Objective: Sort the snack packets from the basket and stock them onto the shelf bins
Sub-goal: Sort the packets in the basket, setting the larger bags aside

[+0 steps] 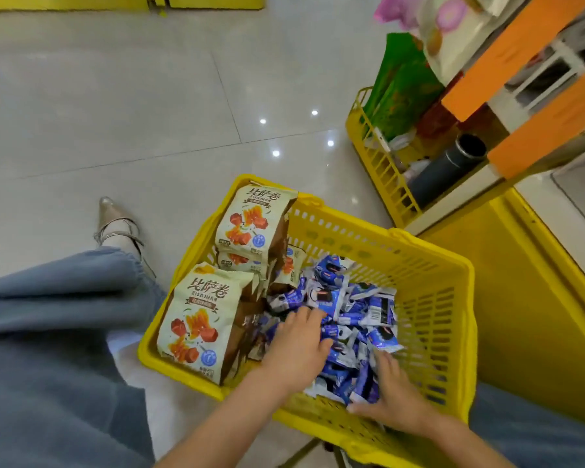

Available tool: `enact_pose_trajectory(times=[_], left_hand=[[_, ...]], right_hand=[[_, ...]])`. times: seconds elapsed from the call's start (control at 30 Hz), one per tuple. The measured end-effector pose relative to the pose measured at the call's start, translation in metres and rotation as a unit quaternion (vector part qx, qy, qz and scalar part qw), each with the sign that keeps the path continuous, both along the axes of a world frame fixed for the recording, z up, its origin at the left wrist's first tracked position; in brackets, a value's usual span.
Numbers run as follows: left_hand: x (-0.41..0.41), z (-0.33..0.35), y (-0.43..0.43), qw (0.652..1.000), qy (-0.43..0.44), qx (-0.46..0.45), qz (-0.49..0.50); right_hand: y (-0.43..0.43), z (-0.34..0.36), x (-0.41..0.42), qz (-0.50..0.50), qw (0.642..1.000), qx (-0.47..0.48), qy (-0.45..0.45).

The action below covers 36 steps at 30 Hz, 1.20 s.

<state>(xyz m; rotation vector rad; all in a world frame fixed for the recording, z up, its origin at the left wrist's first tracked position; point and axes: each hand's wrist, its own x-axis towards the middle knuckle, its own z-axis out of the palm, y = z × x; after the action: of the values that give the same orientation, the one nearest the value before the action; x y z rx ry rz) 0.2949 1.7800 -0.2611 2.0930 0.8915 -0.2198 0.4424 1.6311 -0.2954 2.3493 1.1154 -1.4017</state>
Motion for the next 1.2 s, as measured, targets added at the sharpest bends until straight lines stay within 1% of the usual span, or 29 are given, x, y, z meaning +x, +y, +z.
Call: enact_pose_trajectory(times=[0.07, 0.13, 0.2, 0.23, 0.27, 0.33, 0.37, 0.43, 0.5, 0.57, 0.6, 0.63, 0.7, 0.77, 0.8, 0.83, 0.9, 0.97, 1.03, 1.1, 1.2], left_hand=[[0.005, -0.028, -0.004, 0.993, 0.115, -0.006, 0.025], [0.007, -0.048, -0.002, 0.981, 0.184, -0.019, 0.055], [0.011, -0.062, 0.001, 0.977, 0.200, -0.048, 0.051], [0.013, -0.067, 0.004, 0.978, 0.200, -0.053, 0.030], [0.015, -0.071, 0.008, 0.978, 0.203, -0.055, 0.004], [0.019, -0.078, 0.017, 0.975, 0.209, -0.075, -0.025], [0.020, -0.082, 0.021, 0.973, 0.210, -0.092, -0.028], [0.022, -0.090, 0.024, 0.971, 0.206, -0.116, -0.029], [0.024, -0.098, 0.021, 0.971, 0.200, -0.124, -0.030], [0.027, -0.105, 0.014, 0.973, 0.191, -0.132, -0.005], [0.030, -0.107, 0.011, 0.973, 0.187, -0.135, 0.016], [0.033, -0.109, 0.009, 0.972, 0.185, -0.136, 0.041], [0.039, -0.113, 0.006, 0.970, 0.187, -0.134, 0.080], [0.045, -0.116, 0.005, 0.968, 0.195, -0.126, 0.096], [0.048, -0.116, 0.005, 0.968, 0.200, -0.114, 0.101], [0.050, -0.116, 0.004, 0.968, 0.203, -0.099, 0.107], [0.050, -0.114, 0.004, 0.971, 0.191, -0.077, 0.123], [0.048, -0.113, 0.005, 0.974, 0.155, -0.082, 0.147], [0.045, -0.111, 0.007, 0.974, 0.116, -0.103, 0.164], [0.044, -0.107, 0.010, 0.973, 0.081, -0.122, 0.179], [0.044, -0.101, 0.012, 0.966, 0.057, -0.144, 0.208]], right_hand=[[-0.006, -0.012, -0.005, 0.022, 1.000, -0.006, -0.016], [-0.006, -0.018, -0.003, 0.031, 0.998, 0.020, -0.049], [-0.004, -0.020, 0.005, 0.036, 0.994, 0.058, -0.080], [-0.002, -0.020, 0.011, 0.023, 0.993, 0.077, -0.084], [0.002, -0.019, 0.015, -0.008, 0.992, 0.099, -0.079], [0.011, -0.015, 0.022, -0.109, 0.981, 0.149, -0.051], [0.017, -0.014, 0.025, -0.165, 0.970, 0.177, -0.034], [0.032, -0.013, 0.032, -0.265, 0.935, 0.235, -0.003], [0.048, -0.013, 0.039, -0.306, 0.913, 0.267, 0.035], [0.063, -0.017, 0.047, -0.303, 0.915, 0.257, 0.075], [0.069, -0.019, 0.050, -0.292, 0.920, 0.247, 0.085], [0.073, -0.022, 0.052, -0.278, 0.926, 0.243, 0.076], [0.073, -0.027, 0.054, -0.264, 0.931, 0.253, -0.002], [0.060, -0.033, 0.055, -0.293, 0.919, 0.248, -0.088], [0.051, -0.037, 0.053, -0.307, 0.917, 0.231, -0.111], [0.043, -0.042, 0.051, -0.314, 0.920, 0.204, -0.114], [0.032, -0.052, 0.044, -0.317, 0.934, 0.149, -0.065], [0.033, -0.058, 0.038, -0.310, 0.943, 0.122, -0.019], [0.036, -0.062, 0.031, -0.302, 0.944, 0.135, -0.011], [0.035, -0.063, 0.021, -0.292, 0.941, 0.169, -0.004], [0.034, -0.062, 0.008, -0.269, 0.941, 0.204, 0.021]])
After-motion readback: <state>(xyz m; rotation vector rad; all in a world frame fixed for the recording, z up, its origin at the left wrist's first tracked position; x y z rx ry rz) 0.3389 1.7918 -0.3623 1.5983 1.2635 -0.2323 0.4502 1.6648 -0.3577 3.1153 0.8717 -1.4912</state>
